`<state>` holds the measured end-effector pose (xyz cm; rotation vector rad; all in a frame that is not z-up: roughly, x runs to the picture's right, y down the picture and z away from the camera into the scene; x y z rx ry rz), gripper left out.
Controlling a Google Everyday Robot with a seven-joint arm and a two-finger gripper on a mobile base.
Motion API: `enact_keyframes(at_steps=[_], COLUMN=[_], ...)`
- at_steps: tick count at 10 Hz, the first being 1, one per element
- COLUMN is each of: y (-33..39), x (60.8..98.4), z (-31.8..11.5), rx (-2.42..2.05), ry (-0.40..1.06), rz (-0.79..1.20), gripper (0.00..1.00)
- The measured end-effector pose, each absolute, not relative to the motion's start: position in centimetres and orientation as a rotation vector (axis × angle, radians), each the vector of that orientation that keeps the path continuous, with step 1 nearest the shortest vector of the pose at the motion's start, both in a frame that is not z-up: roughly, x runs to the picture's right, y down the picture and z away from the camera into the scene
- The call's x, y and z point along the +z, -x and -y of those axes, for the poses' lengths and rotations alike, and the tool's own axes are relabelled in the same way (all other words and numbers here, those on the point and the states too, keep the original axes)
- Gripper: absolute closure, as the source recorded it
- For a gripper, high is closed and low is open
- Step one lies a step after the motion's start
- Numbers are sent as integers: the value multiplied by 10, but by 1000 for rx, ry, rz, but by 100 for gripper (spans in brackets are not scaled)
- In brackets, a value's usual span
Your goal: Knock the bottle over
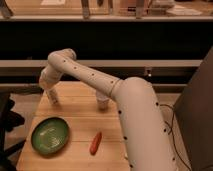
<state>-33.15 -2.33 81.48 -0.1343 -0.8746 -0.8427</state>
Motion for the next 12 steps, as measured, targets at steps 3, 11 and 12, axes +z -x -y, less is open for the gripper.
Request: enact_keyframes(at_steps=[3, 11, 12], y=[331, 333, 332], x=[815, 828, 829], z=[24, 32, 34], rx=[-852, -949, -956], ry=[125, 82, 69], rz=[868, 854, 855], gripper=[97, 97, 95])
